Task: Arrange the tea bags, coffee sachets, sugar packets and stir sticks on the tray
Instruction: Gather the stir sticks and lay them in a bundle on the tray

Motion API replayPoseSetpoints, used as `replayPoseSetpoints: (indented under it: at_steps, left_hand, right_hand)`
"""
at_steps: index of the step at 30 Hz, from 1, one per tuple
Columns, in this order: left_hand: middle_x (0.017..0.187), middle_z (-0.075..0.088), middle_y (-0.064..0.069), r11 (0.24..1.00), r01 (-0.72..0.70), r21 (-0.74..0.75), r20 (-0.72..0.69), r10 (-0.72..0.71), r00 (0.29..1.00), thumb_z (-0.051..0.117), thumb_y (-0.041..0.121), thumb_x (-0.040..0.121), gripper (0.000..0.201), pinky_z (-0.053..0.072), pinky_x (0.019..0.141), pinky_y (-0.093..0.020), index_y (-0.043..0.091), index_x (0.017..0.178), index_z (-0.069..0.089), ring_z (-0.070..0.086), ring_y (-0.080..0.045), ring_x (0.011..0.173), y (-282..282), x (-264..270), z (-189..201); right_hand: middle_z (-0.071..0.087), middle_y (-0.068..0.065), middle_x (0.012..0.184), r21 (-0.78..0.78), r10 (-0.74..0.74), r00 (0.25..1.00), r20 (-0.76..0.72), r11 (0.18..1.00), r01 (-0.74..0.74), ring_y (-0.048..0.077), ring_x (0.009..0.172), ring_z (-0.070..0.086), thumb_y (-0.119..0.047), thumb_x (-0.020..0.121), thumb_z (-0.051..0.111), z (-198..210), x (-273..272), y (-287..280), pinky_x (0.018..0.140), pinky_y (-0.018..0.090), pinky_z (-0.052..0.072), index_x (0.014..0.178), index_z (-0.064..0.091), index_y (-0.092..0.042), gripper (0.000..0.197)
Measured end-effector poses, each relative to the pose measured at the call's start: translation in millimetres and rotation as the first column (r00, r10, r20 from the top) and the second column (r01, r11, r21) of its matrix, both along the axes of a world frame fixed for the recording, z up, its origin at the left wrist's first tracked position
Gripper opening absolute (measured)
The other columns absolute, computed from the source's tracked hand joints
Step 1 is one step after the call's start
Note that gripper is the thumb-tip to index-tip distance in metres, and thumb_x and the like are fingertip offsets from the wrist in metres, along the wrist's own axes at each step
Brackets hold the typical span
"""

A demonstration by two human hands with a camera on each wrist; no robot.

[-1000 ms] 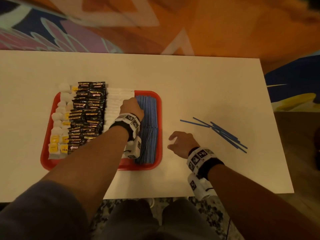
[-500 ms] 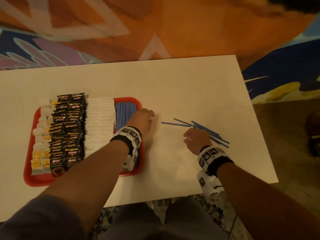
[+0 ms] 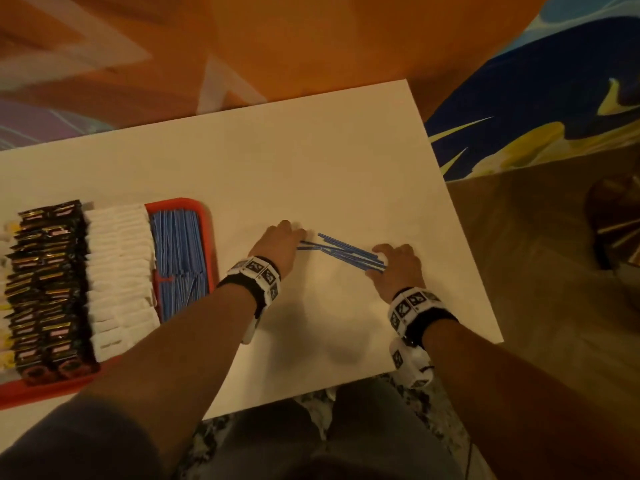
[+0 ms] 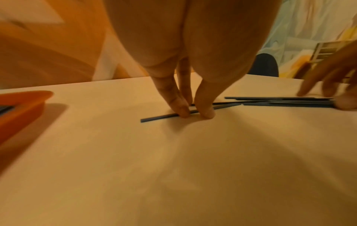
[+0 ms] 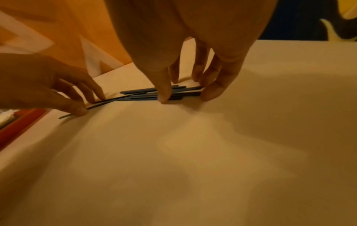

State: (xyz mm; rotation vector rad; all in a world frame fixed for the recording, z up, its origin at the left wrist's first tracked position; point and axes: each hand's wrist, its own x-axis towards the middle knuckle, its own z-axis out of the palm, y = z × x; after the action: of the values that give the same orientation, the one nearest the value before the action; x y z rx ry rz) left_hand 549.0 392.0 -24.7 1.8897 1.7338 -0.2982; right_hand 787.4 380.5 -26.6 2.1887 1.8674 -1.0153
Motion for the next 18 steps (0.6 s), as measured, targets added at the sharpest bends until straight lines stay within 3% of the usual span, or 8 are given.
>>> replayPoseSetpoints:
  at_steps: [6, 9, 12, 14, 18]
  left_hand:
    - [0.124, 0.055, -0.014, 0.997, 0.070, 0.039, 0.032, -0.071, 0.997, 0.049, 0.003, 0.098, 0.037, 0.043, 0.092, -0.038, 0.010, 0.134, 0.054, 0.055, -0.033, 0.110, -8, 39, -3]
    - [0.119, 0.054, -0.014, 0.995, 0.023, 0.092, 0.051, -0.028, 0.998, 0.052, 0.009, 0.097, 0.029, 0.044, 0.088, -0.039, 0.008, 0.126, 0.057, 0.053, -0.034, 0.109, -10, 45, -3]
    - [0.133, 0.048, -0.009, 0.990, -0.037, 0.139, 0.040, 0.032, 0.999, 0.065, 0.022, 0.092, 0.050, 0.045, 0.094, -0.042, 0.015, 0.139, 0.049, 0.044, -0.032, 0.121, -11, 40, -4]
    - [0.144, 0.041, -0.005, 0.996, -0.032, 0.084, -0.001, 0.033, 0.999, 0.069, 0.027, 0.090, 0.065, 0.044, 0.100, -0.045, 0.022, 0.148, 0.040, 0.038, -0.031, 0.128, -10, 36, -5]
    - [0.138, 0.044, -0.008, 0.999, 0.018, 0.031, 0.003, -0.018, 1.000, 0.060, 0.012, 0.095, 0.054, 0.046, 0.100, -0.042, 0.016, 0.146, 0.044, 0.041, -0.029, 0.124, -5, 43, -4]
  right_hand:
    - [0.053, 0.006, 0.108, 0.065, 0.102, 0.992, -0.068, 0.993, -0.098, 0.029, 0.103, 0.053, -0.014, 0.096, 0.057, -7, -14, 14, 0.083, 0.033, 0.044, 0.112, 0.066, -0.025, 0.021]
    - [0.056, 0.008, 0.107, 0.067, 0.148, 0.981, -0.128, 0.988, -0.140, 0.026, 0.101, 0.055, -0.014, 0.095, 0.059, -6, -14, 18, 0.084, 0.030, 0.043, 0.112, 0.069, -0.022, 0.021]
    - [0.055, 0.005, 0.113, 0.082, 0.152, 0.969, -0.192, 0.987, -0.139, 0.023, 0.108, 0.053, -0.013, 0.091, 0.064, -3, -4, 19, 0.091, 0.027, 0.042, 0.117, 0.064, -0.020, 0.027]
    - [0.052, 0.002, 0.117, 0.089, 0.139, 0.977, -0.163, 0.988, -0.125, 0.021, 0.114, 0.047, -0.016, 0.089, 0.067, -2, 7, 19, 0.095, 0.030, 0.044, 0.120, 0.061, -0.022, 0.032]
    - [0.051, 0.001, 0.119, 0.059, 0.126, 0.982, -0.144, 0.991, -0.118, 0.021, 0.112, 0.050, -0.018, 0.091, 0.066, -3, 17, 19, 0.094, 0.033, 0.047, 0.121, 0.063, -0.024, 0.031]
